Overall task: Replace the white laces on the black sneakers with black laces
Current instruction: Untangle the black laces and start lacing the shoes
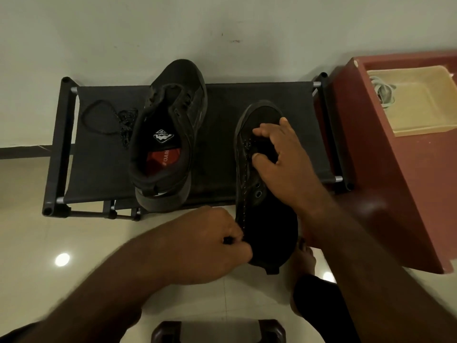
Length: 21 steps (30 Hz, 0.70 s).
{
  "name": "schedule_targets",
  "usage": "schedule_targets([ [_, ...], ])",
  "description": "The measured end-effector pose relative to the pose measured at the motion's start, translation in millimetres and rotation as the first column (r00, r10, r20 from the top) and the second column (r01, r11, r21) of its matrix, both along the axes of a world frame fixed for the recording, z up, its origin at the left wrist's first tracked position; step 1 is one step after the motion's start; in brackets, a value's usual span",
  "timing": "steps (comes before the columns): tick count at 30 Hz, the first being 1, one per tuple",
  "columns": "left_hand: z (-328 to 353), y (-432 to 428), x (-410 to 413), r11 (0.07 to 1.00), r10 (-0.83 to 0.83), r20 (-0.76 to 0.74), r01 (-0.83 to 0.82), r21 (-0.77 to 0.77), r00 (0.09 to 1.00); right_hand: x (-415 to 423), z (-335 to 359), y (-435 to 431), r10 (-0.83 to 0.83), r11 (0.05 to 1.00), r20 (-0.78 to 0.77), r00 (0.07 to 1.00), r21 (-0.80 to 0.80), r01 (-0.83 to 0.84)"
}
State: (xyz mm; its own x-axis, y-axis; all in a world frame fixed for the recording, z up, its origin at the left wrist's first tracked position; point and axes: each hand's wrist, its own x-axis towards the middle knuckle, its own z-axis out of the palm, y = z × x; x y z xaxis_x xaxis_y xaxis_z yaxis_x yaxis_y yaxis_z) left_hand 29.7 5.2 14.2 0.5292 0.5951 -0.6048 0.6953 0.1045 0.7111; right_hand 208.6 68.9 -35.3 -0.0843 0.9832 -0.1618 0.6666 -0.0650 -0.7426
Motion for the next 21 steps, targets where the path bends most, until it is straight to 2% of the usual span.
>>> schedule_targets([
  [2,-6,-1,-5,0.999,-0.048,-0.182,0.045,-0.022,0.982,1,0,0,0.005,1.0,0.003,1.0,0.001,-0.005],
  [4,-13,-4,-7,0.999,-0.042,-0.299,0.039,-0.014,0.953,2,-1,0,0.005,1.0,0.0,1.0,0.002,-0.005],
  [5,-17,-6,-7,1.0,-0.015,-0.329,0.022,0.018,0.944,2,-1,0,0.005,1.0,-0.005,1.0,0.004,-0.005],
  [7,-21,-7,-2,0.98,0.124,-0.34,-0.061,0.191,0.932,2,-1,0,-0.001,1.0,-0.02,1.0,0.005,0.001],
  [8,-22,-5,0,0.935,0.246,-0.286,-0.149,0.323,0.926,3,-1,0,-0.003,1.0,-0.026,1.0,0.003,0.003],
  [10,-15,2,4,0.78,0.461,-0.062,-0.371,0.504,0.885,3,-1,-1,0.0,1.0,-0.033,0.999,0.002,0.0],
  [11,-9,5,5,0.708,0.506,0.021,-0.429,0.56,0.862,4,-1,-1,0.001,1.0,-0.036,0.999,0.005,0.0],
  [13,-5,10,8,0.63,0.524,0.056,-0.431,0.646,0.85,5,-1,-1,0.001,1.0,-0.048,0.999,0.017,0.0],
  [17,-16,16,20,0.598,0.535,0.076,-0.441,0.67,0.842,8,-3,0,-0.015,1.0,-0.099,0.995,0.021,0.017],
  [21,-40,39,35,0.663,0.561,0.125,-0.535,0.523,0.818,7,-2,0,-0.043,0.999,-0.132,0.99,0.025,0.047],
])
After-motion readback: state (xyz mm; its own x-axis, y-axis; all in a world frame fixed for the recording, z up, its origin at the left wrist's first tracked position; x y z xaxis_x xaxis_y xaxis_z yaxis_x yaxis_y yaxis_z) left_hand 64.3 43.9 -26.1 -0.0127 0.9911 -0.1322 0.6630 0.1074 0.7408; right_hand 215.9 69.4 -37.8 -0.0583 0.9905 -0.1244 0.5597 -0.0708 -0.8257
